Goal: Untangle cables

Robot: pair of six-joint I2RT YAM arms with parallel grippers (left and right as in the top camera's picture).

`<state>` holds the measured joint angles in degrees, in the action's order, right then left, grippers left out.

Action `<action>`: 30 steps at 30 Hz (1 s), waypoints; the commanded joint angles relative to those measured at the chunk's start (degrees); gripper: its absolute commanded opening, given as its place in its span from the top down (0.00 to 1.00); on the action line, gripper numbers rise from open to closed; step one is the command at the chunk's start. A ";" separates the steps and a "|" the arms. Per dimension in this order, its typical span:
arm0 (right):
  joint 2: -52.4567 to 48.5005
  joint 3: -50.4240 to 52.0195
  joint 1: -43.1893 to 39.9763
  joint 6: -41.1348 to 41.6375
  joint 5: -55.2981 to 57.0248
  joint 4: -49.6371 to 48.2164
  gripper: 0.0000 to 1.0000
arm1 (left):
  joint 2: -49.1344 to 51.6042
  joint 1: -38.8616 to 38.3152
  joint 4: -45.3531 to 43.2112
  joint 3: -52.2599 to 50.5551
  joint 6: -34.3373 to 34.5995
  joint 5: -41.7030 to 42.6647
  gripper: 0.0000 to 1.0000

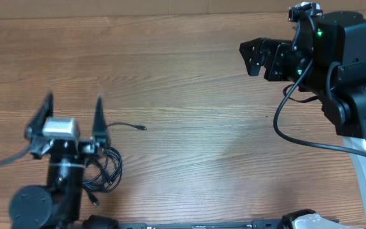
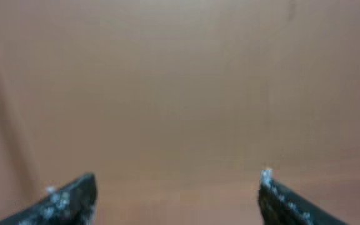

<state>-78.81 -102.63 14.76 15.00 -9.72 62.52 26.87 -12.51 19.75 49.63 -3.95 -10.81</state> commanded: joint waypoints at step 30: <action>-1.49 -0.17 4.90 -0.13 -3.23 6.25 0.04 | 39.67 0.87 40.57 -3.69 59.74 -15.89 0.01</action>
<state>-80.29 -102.63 19.27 14.98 -12.69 68.64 62.78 -11.94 61.34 46.37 53.34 -25.63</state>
